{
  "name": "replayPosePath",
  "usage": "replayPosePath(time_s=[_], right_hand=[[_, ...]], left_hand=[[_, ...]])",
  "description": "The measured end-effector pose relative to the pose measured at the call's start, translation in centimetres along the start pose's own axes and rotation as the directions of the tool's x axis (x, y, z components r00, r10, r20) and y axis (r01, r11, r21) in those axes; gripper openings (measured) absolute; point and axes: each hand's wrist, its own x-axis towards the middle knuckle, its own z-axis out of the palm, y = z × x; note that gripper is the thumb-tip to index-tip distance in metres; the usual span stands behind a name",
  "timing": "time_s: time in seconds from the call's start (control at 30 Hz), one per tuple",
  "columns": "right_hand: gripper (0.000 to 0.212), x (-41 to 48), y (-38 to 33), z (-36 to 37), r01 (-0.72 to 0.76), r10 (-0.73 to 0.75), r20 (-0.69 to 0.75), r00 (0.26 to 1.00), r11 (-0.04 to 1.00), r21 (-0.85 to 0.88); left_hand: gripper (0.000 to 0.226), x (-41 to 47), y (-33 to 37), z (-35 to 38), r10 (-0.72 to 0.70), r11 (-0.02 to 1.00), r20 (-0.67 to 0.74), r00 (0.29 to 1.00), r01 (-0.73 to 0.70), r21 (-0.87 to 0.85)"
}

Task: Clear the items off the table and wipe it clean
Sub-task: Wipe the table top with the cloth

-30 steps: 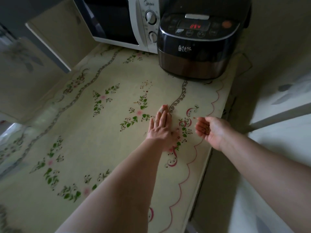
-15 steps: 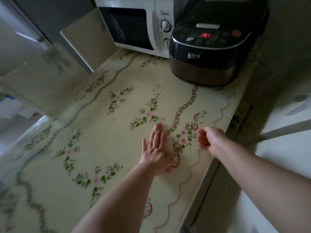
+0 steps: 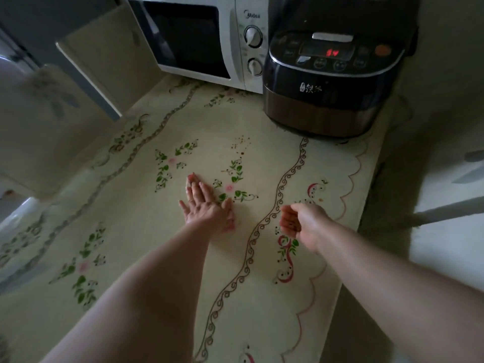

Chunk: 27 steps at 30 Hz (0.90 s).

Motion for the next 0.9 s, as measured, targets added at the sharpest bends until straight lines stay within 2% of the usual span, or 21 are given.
replayPosePath(time_s=[0.17,0.33,0.57,0.73,0.9], right_hand=[[0.026,0.4,0.3,0.7,-0.003,0.003,-0.011,1.0,1.0,-0.014],[0.029,1.4,-1.5,0.6,0.028,-0.026,-0.047,0.999,0.998,0.06],[0.031,3.2,-3.7,1.4,0.029,-0.03,0.001,1.0,0.986,0.166],[0.032,4.0,-4.6,1.1,0.027,-0.036,0.039,0.999,0.975,0.219],[0.032,4.5,-5.6,-0.3,0.064,-0.068,0.008,0.998,0.965,0.255]], left_hand=[[0.09,3.4,-0.4,-1.3,0.047,0.999,-0.051,0.998,-0.047,0.009],[0.089,6.9,0.5,-2.9,0.126,0.99,-0.117,0.985,-0.118,0.071],[0.083,10.9,4.0,-4.1,0.203,0.975,-0.118,0.972,-0.189,0.118],[0.078,13.4,6.4,-4.7,0.281,0.953,-0.158,0.947,-0.256,0.159],[0.075,14.5,8.3,-4.5,0.403,0.906,-0.142,0.904,-0.371,0.203]])
